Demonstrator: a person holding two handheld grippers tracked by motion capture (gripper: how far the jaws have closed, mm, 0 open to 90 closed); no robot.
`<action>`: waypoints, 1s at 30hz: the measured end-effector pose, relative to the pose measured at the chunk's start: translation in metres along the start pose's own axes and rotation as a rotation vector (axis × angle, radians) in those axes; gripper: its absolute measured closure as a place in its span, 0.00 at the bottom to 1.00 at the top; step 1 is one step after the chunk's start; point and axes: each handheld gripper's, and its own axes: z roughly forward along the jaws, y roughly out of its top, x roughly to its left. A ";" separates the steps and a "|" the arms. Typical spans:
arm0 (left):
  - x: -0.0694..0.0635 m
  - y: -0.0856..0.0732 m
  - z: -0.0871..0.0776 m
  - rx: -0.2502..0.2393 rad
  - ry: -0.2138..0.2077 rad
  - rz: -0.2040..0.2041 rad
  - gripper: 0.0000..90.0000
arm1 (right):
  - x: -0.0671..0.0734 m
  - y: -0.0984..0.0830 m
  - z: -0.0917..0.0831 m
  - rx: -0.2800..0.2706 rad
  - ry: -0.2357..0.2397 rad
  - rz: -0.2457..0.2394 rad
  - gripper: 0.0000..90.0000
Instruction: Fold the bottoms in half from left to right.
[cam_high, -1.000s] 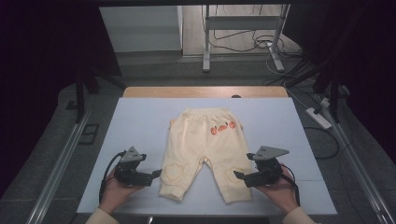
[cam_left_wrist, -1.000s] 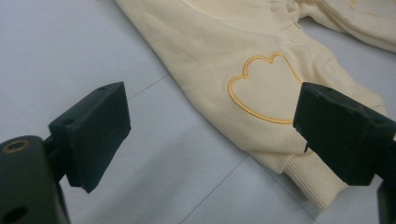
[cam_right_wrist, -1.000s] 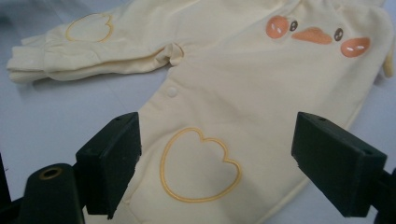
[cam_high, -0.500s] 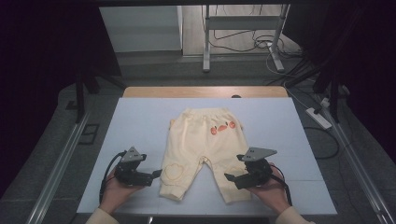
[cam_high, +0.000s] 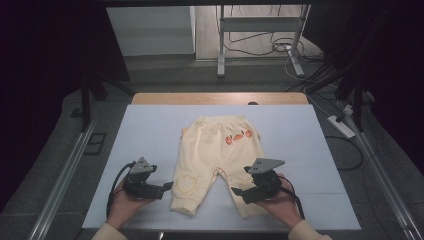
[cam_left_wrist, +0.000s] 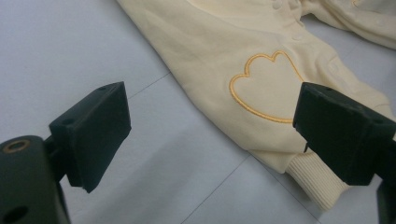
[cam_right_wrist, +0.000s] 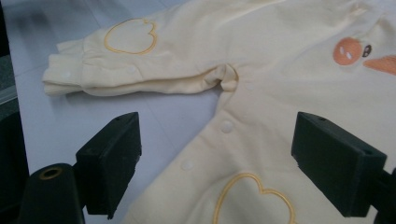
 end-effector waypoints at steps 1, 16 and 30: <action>0.000 0.000 0.000 0.000 0.000 0.000 0.12 | 0.001 0.001 0.002 0.002 0.005 0.000 0.18; 0.001 0.000 0.000 0.001 0.000 -0.001 0.12 | 0.018 0.016 0.025 0.001 0.058 -0.036 0.18; 0.002 -0.001 -0.001 -0.001 0.001 -0.003 0.12 | 0.031 0.026 0.042 0.012 0.096 -0.056 0.19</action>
